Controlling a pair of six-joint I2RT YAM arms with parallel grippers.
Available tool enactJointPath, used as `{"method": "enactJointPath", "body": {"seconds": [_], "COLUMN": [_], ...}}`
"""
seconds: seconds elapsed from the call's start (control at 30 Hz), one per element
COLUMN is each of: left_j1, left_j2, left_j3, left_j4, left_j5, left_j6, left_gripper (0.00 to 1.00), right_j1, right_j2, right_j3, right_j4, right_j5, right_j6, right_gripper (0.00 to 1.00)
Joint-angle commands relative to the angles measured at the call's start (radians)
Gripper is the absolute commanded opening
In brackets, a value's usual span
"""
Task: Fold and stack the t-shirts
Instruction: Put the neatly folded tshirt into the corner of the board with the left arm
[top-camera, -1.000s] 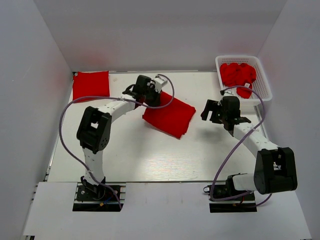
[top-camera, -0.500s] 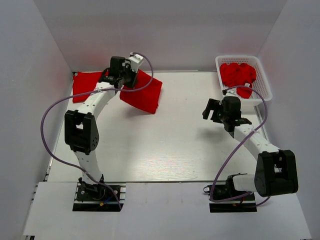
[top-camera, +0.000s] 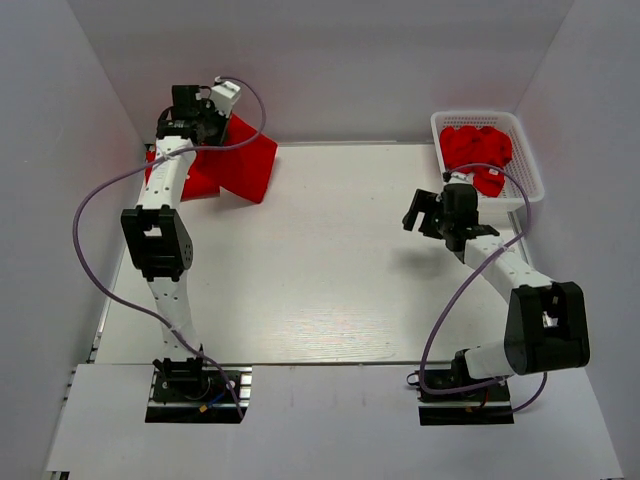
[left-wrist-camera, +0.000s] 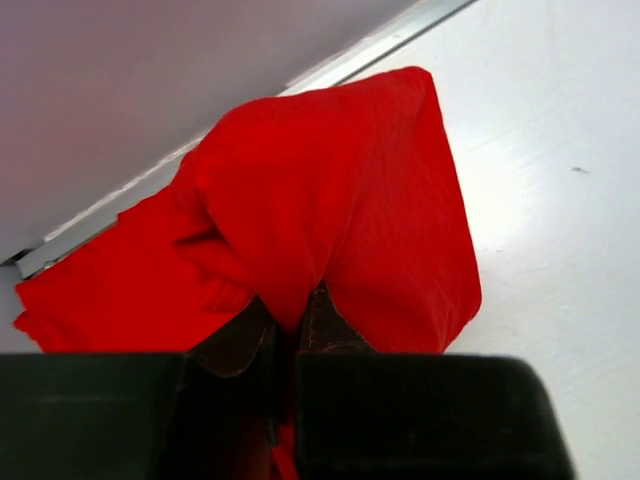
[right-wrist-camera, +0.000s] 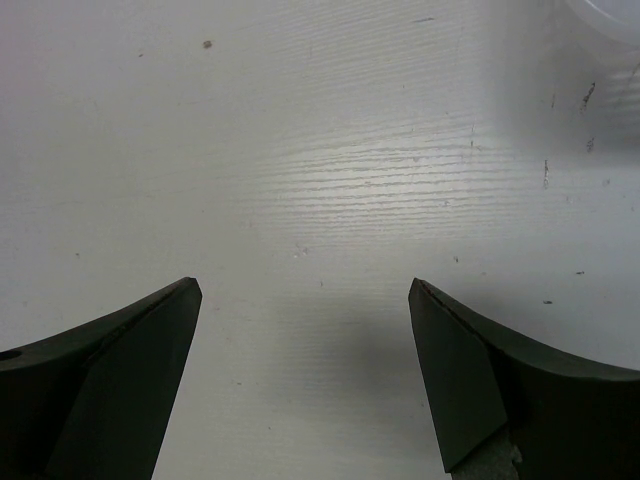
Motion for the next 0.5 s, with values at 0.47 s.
{"method": "enactJointPath", "body": {"seconds": [0.47], "left_j1": [0.188], "left_j2": [0.019], "left_j3": [0.264], "left_j4": [-0.075], "left_j5": [0.178], "left_j6": [0.067], "left_gripper": [0.0], "right_j1": [0.001], "right_j2": [0.094], "right_j3": [0.202], "right_j4": [-0.081], "right_j5": [0.031], "right_j6": [-0.055], "right_gripper": [0.9]}}
